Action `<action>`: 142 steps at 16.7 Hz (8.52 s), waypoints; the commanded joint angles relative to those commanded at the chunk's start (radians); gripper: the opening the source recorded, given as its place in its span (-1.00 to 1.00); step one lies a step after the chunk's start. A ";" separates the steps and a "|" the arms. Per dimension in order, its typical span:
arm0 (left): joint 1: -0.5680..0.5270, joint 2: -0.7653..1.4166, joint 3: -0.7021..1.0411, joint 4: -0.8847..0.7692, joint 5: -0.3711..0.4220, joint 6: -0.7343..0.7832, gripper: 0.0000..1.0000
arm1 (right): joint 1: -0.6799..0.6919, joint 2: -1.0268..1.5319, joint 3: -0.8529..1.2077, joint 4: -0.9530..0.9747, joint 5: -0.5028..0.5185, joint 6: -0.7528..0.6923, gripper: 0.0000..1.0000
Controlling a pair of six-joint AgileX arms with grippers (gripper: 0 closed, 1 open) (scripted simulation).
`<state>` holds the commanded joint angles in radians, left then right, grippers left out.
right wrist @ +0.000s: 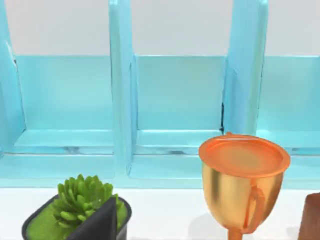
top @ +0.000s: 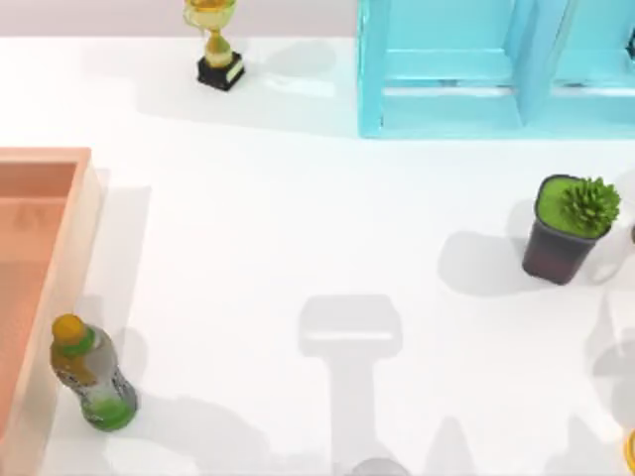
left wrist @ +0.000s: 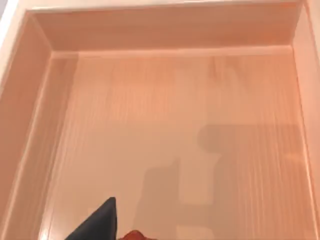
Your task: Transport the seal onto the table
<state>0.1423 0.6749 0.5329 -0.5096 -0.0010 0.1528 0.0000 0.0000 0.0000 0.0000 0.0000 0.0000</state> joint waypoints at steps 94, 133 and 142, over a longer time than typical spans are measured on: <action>-0.643 1.378 1.153 -0.732 0.001 -0.626 -1.00 | 0.000 0.000 0.000 0.000 0.000 0.000 1.00; -0.762 1.574 1.154 -0.498 0.003 -0.742 1.00 | 0.000 0.000 0.000 0.000 0.000 0.000 1.00; -0.764 1.580 1.193 -0.536 0.003 -0.744 1.00 | 0.000 0.000 0.000 0.000 0.000 0.000 1.00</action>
<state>-0.6221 2.2550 1.7258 -1.0455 0.0023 -0.5914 0.0000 0.0000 0.0000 0.0000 0.0000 0.0000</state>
